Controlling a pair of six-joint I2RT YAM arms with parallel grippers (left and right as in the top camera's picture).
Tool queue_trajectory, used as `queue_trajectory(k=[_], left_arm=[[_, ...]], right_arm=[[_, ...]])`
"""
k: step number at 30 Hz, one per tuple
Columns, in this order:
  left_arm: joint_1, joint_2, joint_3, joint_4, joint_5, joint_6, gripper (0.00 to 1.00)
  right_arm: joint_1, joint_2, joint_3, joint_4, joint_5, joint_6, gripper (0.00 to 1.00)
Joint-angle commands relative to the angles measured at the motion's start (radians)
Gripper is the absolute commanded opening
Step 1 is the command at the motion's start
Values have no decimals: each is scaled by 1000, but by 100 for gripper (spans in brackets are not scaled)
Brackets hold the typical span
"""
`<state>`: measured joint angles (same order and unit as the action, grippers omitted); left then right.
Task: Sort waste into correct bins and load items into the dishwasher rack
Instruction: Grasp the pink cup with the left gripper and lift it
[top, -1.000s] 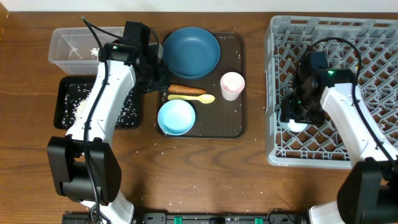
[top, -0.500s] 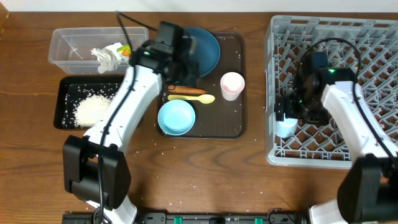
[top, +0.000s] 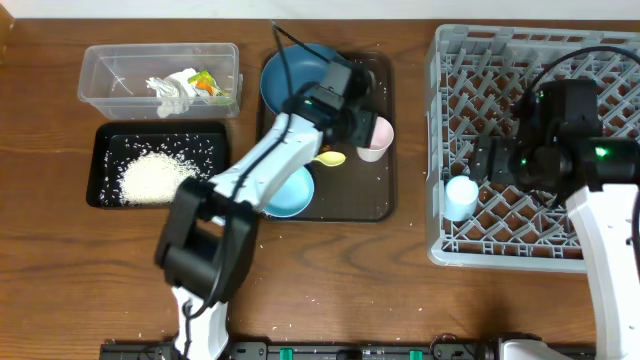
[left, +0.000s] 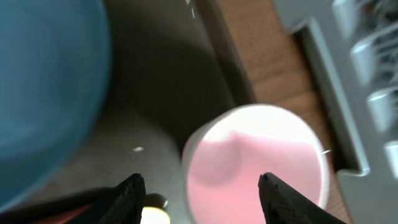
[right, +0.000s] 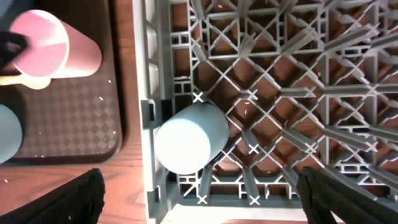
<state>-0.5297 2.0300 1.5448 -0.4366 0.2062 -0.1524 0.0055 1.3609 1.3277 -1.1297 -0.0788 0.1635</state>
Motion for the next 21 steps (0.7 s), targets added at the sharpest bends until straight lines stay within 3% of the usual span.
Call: queue_trajectory(k=[1, 2, 4, 6, 9, 14, 21], left_arm=[[-13, 47, -5, 4, -16, 10, 61], [-15, 58, -5, 1, -16, 9, 61], [-15, 68, -5, -5, -16, 3, 47], [-15, 68, -5, -6, -16, -13, 26], [-9, 51, -2, -9, -16, -43, 6], [32, -43, 6, -67, 30, -112, 6], [196, -236, 6, -134, 504, -111, 6]], right_arm=[[-5, -10, 18, 0, -3, -24, 97], [-5, -10, 18, 0, -3, -24, 97], [-5, -10, 18, 0, -3, -24, 97], [-5, -10, 18, 0, -4, -29, 97], [-5, -10, 18, 4, -4, -31, 97], [-4, -8, 18, 32, -27, -30, 95], [-1, 24, 10, 180, -312, -85, 96]])
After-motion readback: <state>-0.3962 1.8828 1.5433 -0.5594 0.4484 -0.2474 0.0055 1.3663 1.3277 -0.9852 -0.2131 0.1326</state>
